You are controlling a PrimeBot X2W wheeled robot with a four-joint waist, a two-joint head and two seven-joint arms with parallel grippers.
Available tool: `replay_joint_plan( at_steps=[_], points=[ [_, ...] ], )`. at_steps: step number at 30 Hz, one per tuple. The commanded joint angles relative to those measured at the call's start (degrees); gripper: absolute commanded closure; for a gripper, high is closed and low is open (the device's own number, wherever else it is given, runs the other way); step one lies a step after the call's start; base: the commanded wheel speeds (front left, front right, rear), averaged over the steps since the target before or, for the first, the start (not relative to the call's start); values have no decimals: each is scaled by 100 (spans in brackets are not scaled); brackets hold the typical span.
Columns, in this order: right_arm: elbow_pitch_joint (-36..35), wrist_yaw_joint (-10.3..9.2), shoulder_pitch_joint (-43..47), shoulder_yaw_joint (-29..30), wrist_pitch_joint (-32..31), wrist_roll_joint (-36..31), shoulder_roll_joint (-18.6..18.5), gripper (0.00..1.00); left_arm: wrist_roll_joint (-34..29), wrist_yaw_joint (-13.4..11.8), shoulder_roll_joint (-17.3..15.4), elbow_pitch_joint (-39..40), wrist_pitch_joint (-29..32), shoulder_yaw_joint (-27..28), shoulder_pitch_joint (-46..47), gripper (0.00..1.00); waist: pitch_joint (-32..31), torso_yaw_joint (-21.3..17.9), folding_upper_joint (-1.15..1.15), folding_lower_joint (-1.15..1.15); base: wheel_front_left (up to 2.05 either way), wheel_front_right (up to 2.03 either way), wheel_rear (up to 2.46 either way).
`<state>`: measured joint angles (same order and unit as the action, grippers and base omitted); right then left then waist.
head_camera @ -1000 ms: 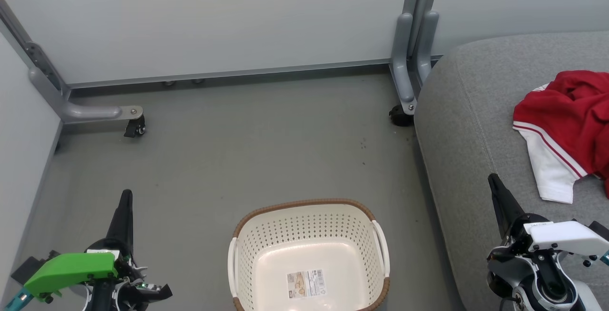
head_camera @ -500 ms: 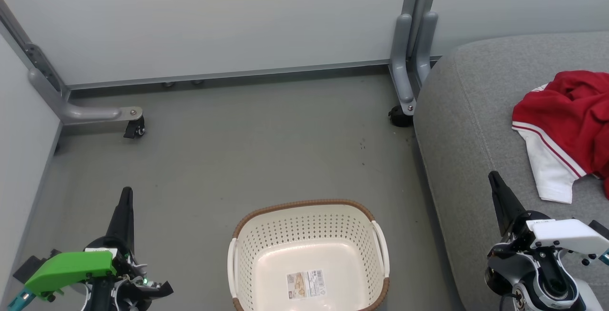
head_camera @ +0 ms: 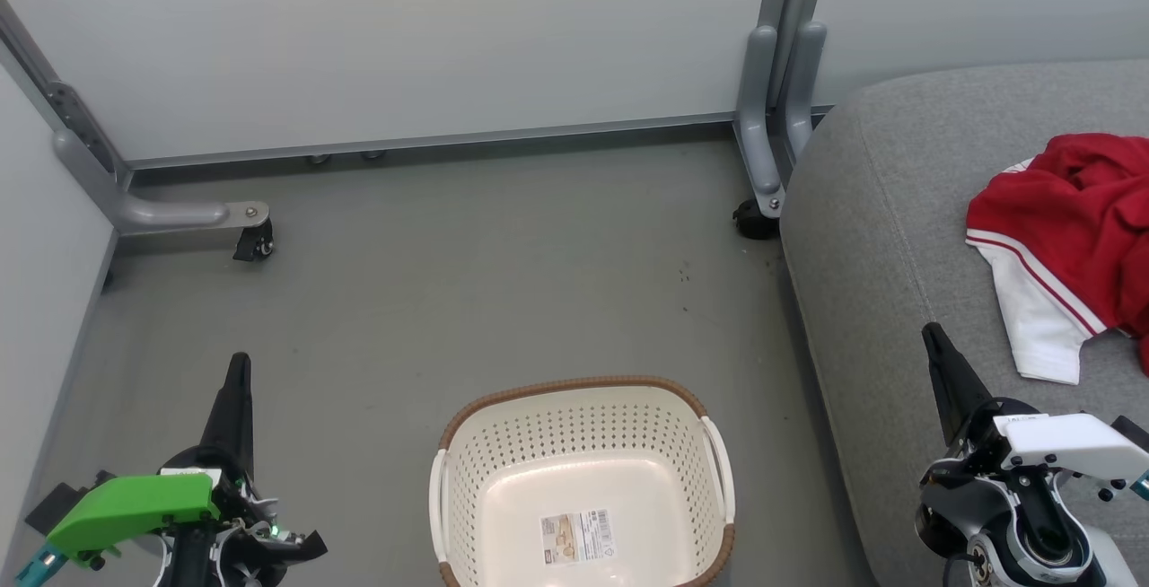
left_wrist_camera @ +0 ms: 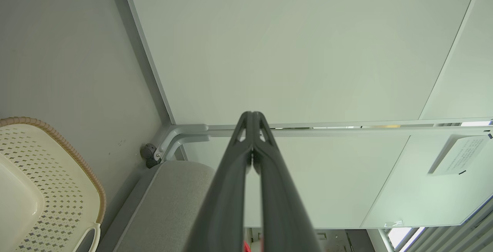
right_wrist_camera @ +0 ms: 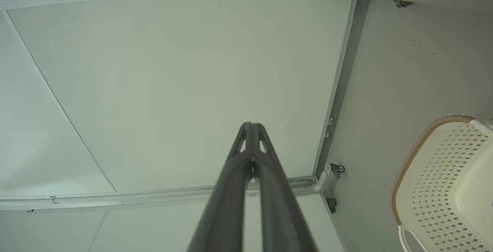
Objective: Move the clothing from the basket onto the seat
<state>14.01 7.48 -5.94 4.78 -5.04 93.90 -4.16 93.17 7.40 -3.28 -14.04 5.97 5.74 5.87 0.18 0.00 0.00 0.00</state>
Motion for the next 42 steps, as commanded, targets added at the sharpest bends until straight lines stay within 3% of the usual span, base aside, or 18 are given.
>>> replay_joint_plan(
  at_steps=[1, 42],
  points=[
    [13, 2, -37, 13, -27, -20, 9, 100, -25, 34, -15, -4, 10, 32, 59, 100, 0, 0, 0, 0, 0, 0, 0],
    [17, 2, -45, 85, -85, -78, 60, 100, -58, 35, 13, -6, 40, 65, 64, 100, 0, 0, 0, 0, 0, 0, 0]
  ],
)
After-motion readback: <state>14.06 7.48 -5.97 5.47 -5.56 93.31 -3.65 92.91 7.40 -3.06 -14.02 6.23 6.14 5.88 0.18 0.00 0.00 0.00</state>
